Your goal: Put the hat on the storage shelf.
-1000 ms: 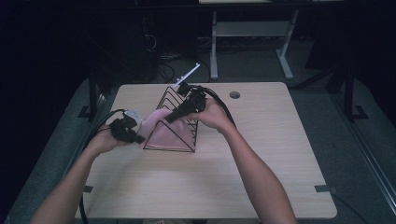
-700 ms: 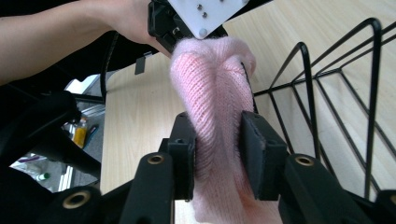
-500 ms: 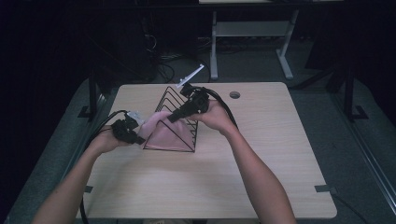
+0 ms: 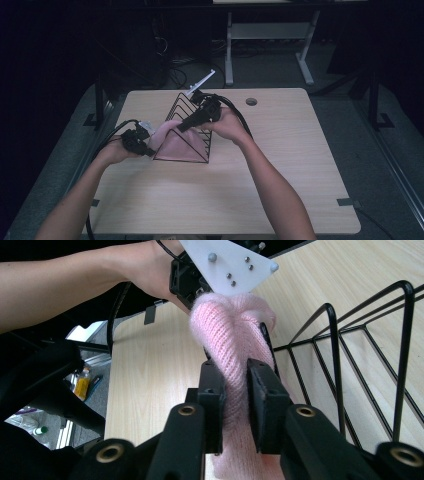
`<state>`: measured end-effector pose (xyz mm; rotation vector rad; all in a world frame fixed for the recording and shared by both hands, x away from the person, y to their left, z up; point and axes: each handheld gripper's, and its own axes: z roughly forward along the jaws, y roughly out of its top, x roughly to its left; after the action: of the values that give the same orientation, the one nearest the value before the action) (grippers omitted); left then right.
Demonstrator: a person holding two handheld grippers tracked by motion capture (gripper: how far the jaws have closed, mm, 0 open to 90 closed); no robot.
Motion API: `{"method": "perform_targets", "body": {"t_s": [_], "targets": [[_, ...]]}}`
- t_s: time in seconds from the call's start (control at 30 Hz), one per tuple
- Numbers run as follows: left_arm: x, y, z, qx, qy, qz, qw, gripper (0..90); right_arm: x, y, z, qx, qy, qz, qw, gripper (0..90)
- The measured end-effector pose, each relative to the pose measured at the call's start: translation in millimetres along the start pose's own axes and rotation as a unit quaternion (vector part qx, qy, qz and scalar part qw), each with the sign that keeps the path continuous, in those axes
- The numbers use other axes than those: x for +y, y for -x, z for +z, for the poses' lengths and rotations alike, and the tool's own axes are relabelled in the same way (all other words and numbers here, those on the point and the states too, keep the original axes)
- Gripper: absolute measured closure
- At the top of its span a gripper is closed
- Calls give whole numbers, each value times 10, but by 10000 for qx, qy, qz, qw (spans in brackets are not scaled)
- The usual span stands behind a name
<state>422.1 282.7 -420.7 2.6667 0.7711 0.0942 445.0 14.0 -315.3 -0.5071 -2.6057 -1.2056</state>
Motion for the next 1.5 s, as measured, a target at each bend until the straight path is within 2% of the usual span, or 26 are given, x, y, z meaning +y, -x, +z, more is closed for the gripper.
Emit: {"method": "perform_targets", "body": {"t_s": [0.13,0.23,0.3,0.33,0.43,0.63,0.73,1.0,1.13,1.5], "targets": [[-9,5,-1,5,-37,-6,10000,737,-13,-9,-17,24,34,-9,10000,683],[-37,3,-27,61,28,-108,9999,669,-42,-30,-59,45,119,-51,9999,613],[-62,-1,-51,37,45,-69,10000,646,-82,-40,-101,14,147,-63,9999,587],[-74,3,-59,5,77,-90,9999,641,-103,-38,-118,24,163,-54,9998,571],[-102,8,-100,102,75,-80,9999,633,-173,-35,-162,18,195,-20,9998,538],[-139,37,-203,177,197,-96,9996,629,-322,-46,-297,-187,270,60,9994,494],[-161,46,-239,217,234,-169,9993,616,-382,-53,-378,-276,330,82,9990,485],[-208,82,-317,195,334,-255,9989,607,-587,-15,-563,-457,413,305,9976,437],[-215,98,-348,220,379,-208,9988,604,-685,18,-650,-518,470,424,9967,425],[-219,174,-391,108,526,-260,9982,556,-918,83,-830,-681,508,623,9944,377]]}}
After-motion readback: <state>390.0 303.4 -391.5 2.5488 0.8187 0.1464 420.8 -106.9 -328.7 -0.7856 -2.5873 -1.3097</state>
